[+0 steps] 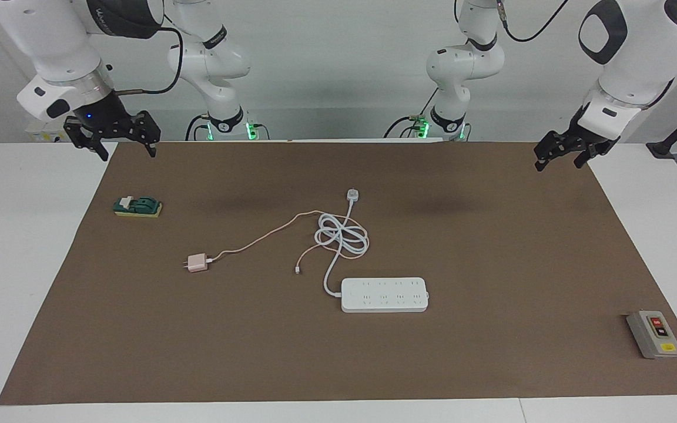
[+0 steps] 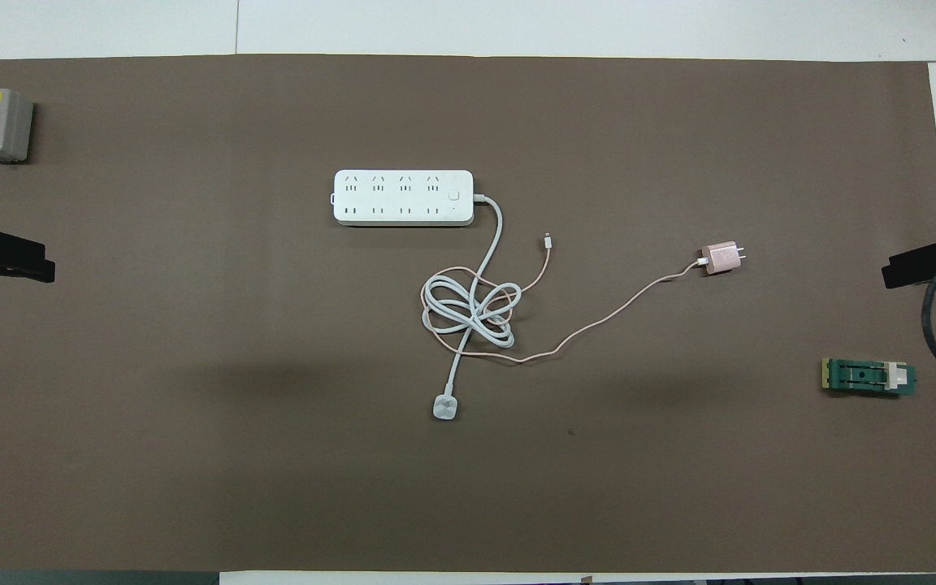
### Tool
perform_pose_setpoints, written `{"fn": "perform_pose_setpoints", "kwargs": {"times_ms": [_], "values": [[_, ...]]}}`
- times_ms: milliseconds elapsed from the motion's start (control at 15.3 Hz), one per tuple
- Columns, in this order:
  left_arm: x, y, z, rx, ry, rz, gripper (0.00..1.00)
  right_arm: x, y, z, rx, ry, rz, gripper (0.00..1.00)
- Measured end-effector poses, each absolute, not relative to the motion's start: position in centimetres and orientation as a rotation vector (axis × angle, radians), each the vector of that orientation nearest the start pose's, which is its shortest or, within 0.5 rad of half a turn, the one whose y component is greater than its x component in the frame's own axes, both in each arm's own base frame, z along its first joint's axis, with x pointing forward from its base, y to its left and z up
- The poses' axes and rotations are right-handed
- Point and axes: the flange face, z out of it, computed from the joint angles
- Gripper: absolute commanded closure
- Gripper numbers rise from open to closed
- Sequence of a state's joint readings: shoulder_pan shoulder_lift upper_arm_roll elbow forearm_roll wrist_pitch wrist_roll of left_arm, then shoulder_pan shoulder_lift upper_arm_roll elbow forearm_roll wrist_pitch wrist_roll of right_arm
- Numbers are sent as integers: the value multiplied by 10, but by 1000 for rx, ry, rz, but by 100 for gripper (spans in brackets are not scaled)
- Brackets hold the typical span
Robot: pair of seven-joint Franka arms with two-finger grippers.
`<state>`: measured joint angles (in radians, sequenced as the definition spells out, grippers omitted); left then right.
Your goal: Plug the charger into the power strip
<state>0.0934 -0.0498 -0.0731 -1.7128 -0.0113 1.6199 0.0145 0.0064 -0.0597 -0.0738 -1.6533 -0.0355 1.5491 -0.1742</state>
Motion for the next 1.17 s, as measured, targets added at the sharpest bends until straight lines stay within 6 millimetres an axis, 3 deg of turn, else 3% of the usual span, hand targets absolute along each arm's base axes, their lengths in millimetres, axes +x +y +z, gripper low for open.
{"fn": "perform_pose_setpoints", "kwargs": {"times_ms": [782, 978, 1173], "values": [[540, 11, 591, -3149, -16, 59, 0, 531, -45, 617, -3188, -152, 80, 0], [540, 11, 591, -3149, -16, 60, 0, 531, -45, 612, -3186, 67, 88, 0], [540, 11, 591, -3149, -17, 62, 0, 535, -46, 591, -3085, 415, 152, 0]]}}
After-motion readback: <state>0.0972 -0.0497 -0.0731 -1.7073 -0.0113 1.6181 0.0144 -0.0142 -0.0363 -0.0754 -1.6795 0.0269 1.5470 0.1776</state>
